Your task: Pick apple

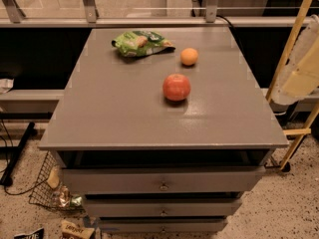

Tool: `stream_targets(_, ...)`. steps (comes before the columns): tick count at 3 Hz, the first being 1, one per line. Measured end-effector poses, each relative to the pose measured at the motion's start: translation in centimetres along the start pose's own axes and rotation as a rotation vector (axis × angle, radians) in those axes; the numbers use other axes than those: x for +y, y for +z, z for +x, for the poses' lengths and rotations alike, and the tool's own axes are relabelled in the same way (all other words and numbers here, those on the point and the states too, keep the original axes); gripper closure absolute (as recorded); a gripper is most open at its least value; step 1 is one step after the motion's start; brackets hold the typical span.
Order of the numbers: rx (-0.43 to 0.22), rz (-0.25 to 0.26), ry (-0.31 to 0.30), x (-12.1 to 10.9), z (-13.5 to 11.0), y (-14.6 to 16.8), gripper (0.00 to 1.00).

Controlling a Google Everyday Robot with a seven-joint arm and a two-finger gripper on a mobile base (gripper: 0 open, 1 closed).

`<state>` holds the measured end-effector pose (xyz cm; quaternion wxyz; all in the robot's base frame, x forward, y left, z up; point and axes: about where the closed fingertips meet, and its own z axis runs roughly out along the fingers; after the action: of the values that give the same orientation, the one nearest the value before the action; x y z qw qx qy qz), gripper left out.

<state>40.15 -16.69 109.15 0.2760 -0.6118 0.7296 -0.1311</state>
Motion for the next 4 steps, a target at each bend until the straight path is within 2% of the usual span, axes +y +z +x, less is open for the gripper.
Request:
stream_targets(1, 0.0, 0.0, 0.0, 0.0, 0.0, 0.0, 0.0)
stream_targets(2, -0.05, 0.007, 0.032, -0.5, -0.9, 0.8, 0.0)
stream_targets(3, -0.152, -0.056, 0.096, -1.5, -3.0, 6.3, 0.0)
stream_targets(4, -0.231, -0.189, 0.171, -1.8, -5.4, 14.0, 0.0)
